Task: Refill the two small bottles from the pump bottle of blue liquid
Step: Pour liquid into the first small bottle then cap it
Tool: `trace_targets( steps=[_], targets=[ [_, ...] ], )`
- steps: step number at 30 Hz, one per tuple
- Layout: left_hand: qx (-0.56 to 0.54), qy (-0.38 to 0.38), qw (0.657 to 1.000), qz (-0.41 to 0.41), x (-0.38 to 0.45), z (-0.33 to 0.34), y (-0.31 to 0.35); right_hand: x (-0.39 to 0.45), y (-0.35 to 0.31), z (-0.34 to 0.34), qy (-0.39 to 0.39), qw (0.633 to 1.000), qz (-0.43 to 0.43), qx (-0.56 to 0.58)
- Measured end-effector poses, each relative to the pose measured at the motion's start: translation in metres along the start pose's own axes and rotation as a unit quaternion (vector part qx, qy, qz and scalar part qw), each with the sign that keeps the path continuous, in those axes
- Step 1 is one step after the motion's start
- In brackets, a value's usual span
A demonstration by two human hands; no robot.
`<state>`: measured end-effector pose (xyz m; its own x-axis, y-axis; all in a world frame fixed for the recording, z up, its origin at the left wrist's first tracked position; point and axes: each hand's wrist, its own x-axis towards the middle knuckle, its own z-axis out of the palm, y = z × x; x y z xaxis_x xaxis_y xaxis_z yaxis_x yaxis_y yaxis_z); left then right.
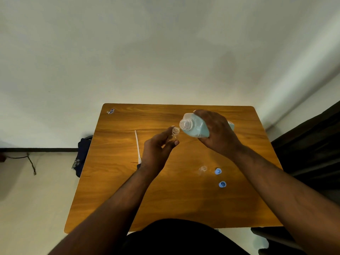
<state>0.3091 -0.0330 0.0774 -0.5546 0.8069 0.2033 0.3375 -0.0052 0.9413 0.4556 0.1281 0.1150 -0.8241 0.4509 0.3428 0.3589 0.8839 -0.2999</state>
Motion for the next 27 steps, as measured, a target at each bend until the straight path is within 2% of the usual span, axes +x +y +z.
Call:
trace_targets(
  steps=[9,27],
  targets=[
    [0.029,0.003,0.999,0.032,0.001,0.001,0.002,0.007,-0.006,-0.008,-0.002,0.998,-0.046,-0.033],
    [0.01,-0.001,1.0,0.02,0.002,0.002,0.011,0.017,-0.006,-0.019,-0.006,0.99,-0.087,-0.108]
  ],
)
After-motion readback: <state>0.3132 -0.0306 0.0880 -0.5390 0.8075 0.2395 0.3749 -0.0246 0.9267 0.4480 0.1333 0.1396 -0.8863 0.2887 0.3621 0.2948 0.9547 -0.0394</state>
